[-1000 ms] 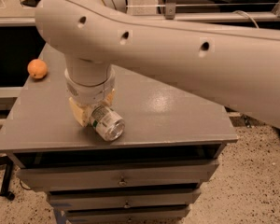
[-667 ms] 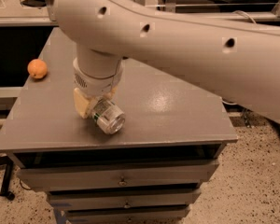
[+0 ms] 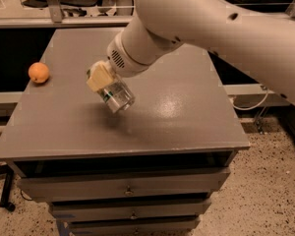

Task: Place 7up can upright

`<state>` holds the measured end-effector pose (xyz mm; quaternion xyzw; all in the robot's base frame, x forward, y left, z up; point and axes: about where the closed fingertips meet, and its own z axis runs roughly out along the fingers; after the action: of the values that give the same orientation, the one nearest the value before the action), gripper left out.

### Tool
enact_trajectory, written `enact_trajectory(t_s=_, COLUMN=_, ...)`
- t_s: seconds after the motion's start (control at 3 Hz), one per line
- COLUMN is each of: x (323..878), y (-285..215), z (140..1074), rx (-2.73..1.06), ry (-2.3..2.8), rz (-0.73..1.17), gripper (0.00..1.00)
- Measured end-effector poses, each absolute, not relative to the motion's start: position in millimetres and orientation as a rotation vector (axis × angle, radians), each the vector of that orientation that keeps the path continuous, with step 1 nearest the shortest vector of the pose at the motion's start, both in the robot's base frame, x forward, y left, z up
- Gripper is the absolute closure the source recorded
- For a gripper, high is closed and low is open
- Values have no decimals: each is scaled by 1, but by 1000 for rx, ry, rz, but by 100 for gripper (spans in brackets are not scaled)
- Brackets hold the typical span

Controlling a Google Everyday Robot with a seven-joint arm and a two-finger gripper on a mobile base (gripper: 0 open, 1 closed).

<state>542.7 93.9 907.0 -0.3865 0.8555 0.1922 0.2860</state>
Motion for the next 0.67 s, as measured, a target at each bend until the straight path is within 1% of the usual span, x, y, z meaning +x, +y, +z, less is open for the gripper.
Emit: enact_trajectory(t_s=0.67, x=573, y=95, z=940, rx=-797, ry=1921, rz=879, gripper=100)
